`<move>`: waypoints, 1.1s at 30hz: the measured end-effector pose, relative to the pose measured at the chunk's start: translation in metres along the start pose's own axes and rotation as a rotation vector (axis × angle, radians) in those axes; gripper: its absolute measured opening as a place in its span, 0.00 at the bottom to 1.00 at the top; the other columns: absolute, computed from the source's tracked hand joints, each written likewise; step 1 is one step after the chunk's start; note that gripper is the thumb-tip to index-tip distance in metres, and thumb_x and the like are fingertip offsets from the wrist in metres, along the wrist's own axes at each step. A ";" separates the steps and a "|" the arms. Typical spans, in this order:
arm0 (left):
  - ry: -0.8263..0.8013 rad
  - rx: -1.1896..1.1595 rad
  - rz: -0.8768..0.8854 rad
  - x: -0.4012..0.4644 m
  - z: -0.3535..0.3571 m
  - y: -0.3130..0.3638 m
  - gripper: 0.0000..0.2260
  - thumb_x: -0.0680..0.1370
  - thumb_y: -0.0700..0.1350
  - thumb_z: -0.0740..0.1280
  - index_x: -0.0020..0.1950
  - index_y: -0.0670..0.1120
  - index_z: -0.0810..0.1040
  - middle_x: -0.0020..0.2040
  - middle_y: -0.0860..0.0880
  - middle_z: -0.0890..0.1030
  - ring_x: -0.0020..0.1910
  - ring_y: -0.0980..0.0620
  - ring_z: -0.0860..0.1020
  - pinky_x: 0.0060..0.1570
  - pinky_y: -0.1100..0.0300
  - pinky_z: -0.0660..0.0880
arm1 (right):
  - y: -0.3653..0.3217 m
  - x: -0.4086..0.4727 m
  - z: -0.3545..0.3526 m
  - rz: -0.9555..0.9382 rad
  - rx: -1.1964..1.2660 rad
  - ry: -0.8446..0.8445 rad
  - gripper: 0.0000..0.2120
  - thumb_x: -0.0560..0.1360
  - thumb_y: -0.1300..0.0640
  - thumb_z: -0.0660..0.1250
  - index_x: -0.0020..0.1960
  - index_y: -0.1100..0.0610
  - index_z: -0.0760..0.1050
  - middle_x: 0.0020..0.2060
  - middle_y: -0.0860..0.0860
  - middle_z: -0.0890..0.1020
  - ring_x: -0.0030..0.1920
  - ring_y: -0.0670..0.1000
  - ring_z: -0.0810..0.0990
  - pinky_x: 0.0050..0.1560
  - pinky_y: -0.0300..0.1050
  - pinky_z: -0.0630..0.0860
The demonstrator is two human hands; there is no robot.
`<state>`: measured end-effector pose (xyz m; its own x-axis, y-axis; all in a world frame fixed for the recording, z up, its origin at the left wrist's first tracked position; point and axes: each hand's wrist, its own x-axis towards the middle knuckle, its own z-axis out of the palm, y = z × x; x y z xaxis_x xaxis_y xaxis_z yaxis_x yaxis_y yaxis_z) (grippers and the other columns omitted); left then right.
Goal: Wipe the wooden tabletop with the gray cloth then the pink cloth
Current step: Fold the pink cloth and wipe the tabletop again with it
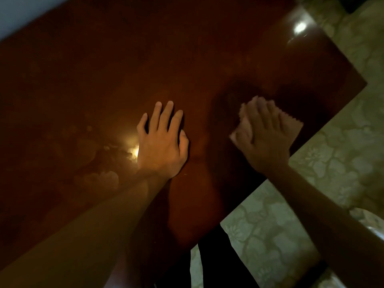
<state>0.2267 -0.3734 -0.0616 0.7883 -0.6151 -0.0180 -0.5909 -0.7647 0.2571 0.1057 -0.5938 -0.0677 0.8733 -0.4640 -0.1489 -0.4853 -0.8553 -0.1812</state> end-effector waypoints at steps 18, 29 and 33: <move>-0.033 0.004 -0.012 0.000 -0.003 0.001 0.23 0.83 0.51 0.54 0.77 0.46 0.67 0.79 0.44 0.64 0.80 0.44 0.57 0.76 0.42 0.52 | -0.013 0.044 -0.005 -0.059 -0.002 0.019 0.37 0.79 0.33 0.45 0.83 0.51 0.56 0.83 0.54 0.56 0.83 0.60 0.50 0.80 0.61 0.49; -0.043 0.026 0.006 0.001 -0.004 -0.001 0.24 0.83 0.52 0.51 0.77 0.46 0.67 0.79 0.43 0.64 0.80 0.43 0.57 0.75 0.42 0.51 | -0.080 0.009 0.017 -0.395 -0.072 -0.017 0.32 0.82 0.40 0.50 0.82 0.54 0.59 0.82 0.56 0.60 0.82 0.60 0.55 0.80 0.62 0.52; -0.024 0.036 0.006 0.000 -0.001 -0.001 0.23 0.83 0.51 0.53 0.77 0.46 0.67 0.79 0.44 0.64 0.80 0.43 0.57 0.76 0.43 0.51 | -0.028 0.072 -0.010 -0.186 -0.055 0.038 0.36 0.80 0.36 0.46 0.81 0.55 0.61 0.81 0.58 0.62 0.81 0.63 0.57 0.78 0.64 0.55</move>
<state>0.2276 -0.3726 -0.0608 0.7804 -0.6239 -0.0403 -0.6017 -0.7670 0.2228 0.1825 -0.6049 -0.0638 0.9492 -0.3043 -0.0806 -0.3133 -0.9379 -0.1487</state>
